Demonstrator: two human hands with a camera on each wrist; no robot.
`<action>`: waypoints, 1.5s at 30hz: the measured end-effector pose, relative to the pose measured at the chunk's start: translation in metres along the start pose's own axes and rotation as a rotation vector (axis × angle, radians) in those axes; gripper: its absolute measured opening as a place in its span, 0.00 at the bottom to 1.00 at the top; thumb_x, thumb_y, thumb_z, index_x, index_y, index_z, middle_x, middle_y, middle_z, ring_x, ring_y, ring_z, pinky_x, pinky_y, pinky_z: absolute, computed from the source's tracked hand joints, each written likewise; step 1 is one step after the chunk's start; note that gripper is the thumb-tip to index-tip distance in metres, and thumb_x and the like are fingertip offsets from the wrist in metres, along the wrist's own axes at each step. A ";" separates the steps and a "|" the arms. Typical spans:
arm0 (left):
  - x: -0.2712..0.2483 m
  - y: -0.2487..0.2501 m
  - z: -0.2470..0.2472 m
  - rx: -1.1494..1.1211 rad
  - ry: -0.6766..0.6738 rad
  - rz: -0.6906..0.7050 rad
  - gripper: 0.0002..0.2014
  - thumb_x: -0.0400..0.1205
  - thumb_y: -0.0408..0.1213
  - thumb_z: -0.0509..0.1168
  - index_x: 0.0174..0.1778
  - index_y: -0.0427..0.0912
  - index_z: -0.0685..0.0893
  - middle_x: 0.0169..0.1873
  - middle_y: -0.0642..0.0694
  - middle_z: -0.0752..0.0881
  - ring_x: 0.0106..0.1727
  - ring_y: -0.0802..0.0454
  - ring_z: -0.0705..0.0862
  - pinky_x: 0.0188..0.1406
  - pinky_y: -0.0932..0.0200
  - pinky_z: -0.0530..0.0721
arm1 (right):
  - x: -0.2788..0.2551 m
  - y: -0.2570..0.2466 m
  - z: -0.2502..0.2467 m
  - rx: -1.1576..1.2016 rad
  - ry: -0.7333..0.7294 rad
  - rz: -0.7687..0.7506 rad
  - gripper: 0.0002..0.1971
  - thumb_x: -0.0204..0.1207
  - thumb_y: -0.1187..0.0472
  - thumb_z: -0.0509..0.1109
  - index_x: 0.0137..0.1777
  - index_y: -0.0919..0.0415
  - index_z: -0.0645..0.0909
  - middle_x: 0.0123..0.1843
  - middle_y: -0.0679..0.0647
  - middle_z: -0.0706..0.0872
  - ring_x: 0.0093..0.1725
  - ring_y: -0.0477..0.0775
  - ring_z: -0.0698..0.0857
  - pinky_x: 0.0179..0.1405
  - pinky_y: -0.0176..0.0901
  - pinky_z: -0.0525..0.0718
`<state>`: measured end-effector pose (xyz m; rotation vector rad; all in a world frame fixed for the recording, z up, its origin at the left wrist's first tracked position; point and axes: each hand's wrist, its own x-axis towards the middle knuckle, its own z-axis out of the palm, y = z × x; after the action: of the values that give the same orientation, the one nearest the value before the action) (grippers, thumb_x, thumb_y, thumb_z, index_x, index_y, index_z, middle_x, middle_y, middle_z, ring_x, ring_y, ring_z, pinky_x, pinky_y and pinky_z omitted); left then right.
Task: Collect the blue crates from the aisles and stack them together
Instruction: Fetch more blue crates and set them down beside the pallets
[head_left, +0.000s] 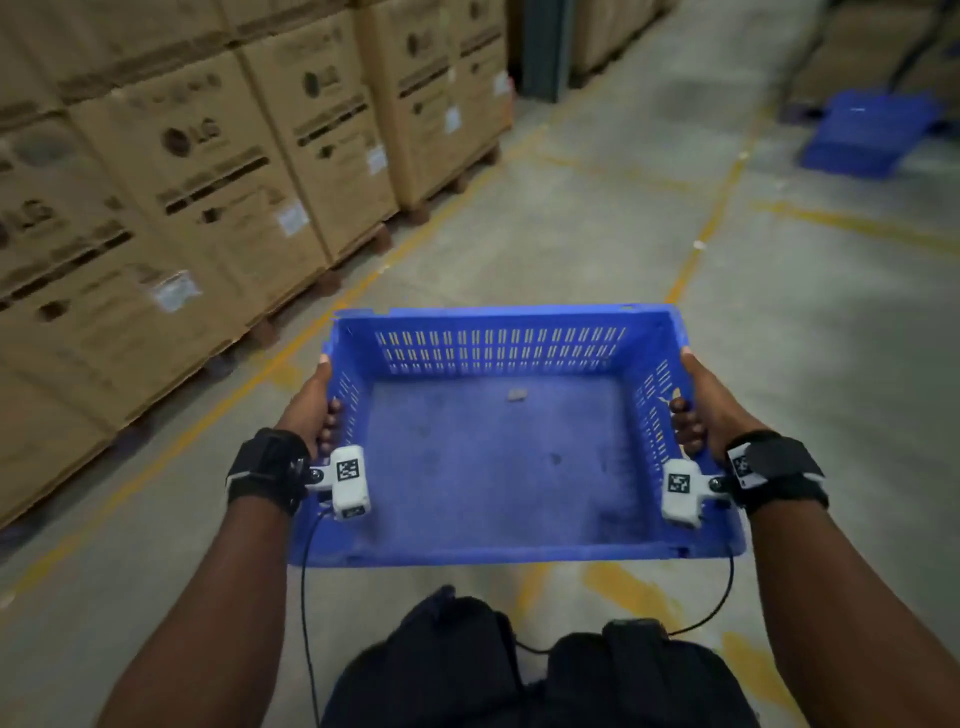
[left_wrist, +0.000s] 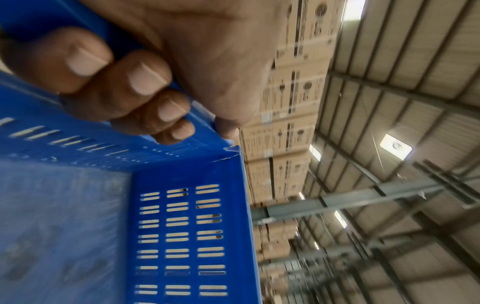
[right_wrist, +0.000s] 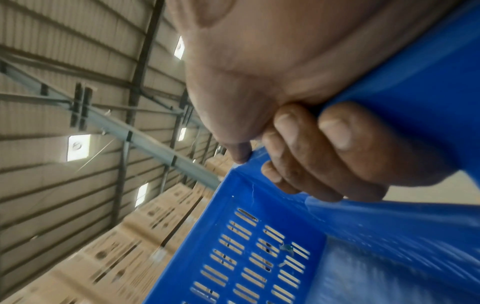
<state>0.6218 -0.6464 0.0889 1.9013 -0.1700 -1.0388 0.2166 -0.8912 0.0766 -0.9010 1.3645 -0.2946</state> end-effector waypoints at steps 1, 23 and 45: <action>0.014 0.016 0.012 0.018 -0.031 0.019 0.36 0.68 0.83 0.56 0.29 0.49 0.67 0.22 0.51 0.60 0.19 0.54 0.55 0.18 0.64 0.51 | -0.001 0.001 -0.009 0.039 0.026 0.004 0.36 0.66 0.15 0.57 0.30 0.52 0.62 0.21 0.48 0.56 0.17 0.47 0.53 0.16 0.32 0.52; 0.154 0.205 0.502 0.417 -0.591 0.135 0.28 0.77 0.77 0.55 0.36 0.53 0.71 0.27 0.52 0.65 0.21 0.56 0.57 0.20 0.65 0.52 | 0.073 -0.003 -0.306 0.479 0.515 0.052 0.37 0.66 0.15 0.55 0.32 0.52 0.62 0.20 0.47 0.56 0.16 0.46 0.53 0.18 0.32 0.53; 0.378 0.524 0.914 0.331 -0.651 0.167 0.29 0.79 0.75 0.53 0.34 0.51 0.70 0.26 0.51 0.64 0.22 0.55 0.56 0.17 0.67 0.52 | 0.403 -0.377 -0.586 0.455 0.528 -0.036 0.37 0.66 0.15 0.57 0.32 0.53 0.63 0.21 0.47 0.58 0.16 0.47 0.55 0.17 0.34 0.55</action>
<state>0.3538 -1.7329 0.0835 1.7232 -0.9037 -1.5515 -0.1152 -1.6250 0.0859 -0.4771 1.6668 -0.8795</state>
